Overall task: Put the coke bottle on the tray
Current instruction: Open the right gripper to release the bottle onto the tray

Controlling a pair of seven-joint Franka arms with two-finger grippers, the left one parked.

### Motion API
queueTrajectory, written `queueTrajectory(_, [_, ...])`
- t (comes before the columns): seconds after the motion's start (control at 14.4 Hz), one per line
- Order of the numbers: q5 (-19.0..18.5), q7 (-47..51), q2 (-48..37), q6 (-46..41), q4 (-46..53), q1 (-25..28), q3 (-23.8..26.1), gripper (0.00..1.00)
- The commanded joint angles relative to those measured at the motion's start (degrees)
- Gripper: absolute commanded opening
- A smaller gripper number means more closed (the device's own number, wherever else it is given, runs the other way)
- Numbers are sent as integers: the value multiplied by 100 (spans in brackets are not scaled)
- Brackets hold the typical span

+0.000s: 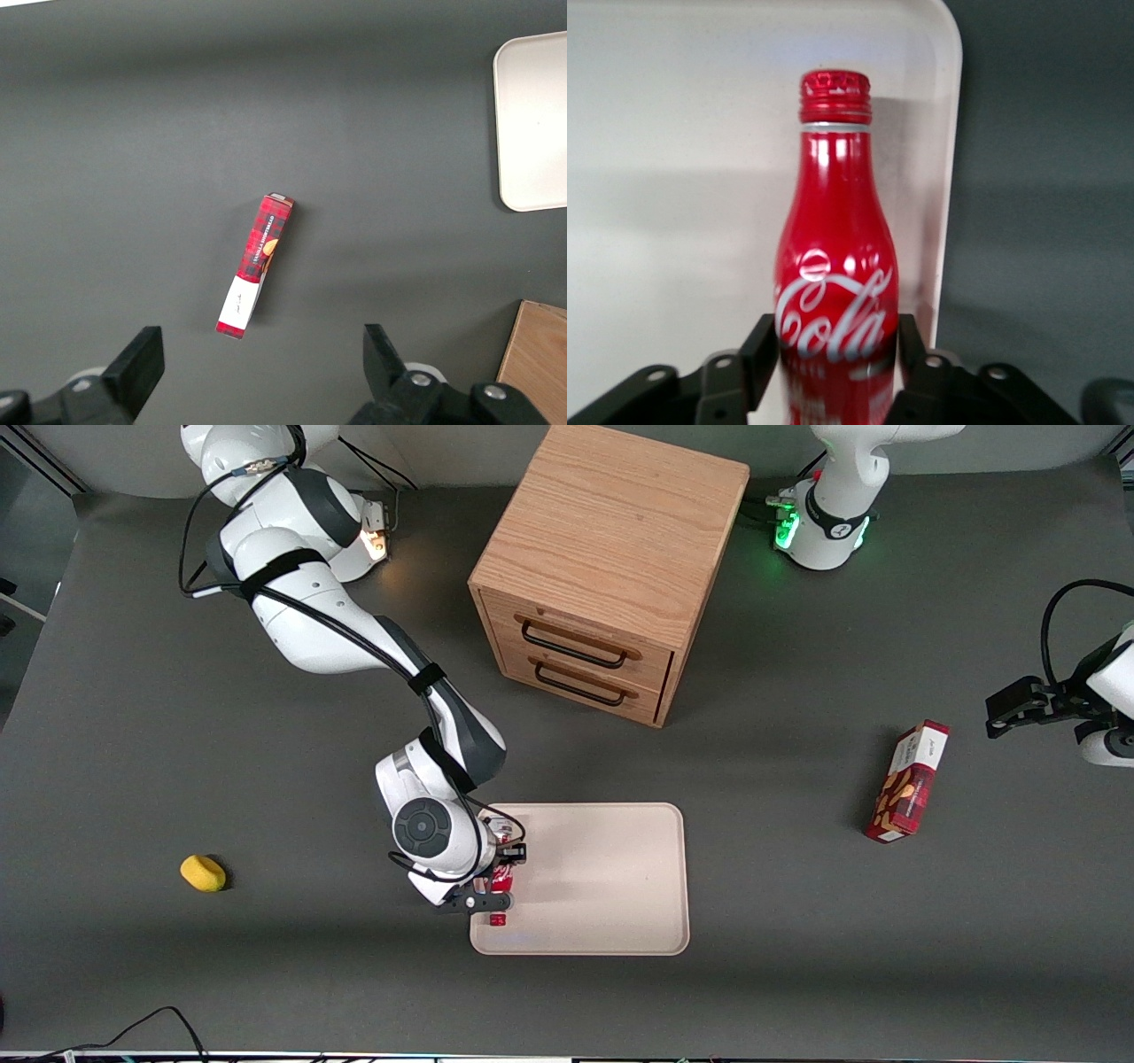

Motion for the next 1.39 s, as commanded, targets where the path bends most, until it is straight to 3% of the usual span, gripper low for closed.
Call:
queueTrajectory(0.0, [-57, 165, 53, 1, 177, 190, -206, 100])
queueTrajectory(0.97, [-39, 156, -25, -8, 151, 164, -207, 100])
queueTrajectory(1.32, [92, 174, -797, -780, -357, 76, -128, 100])
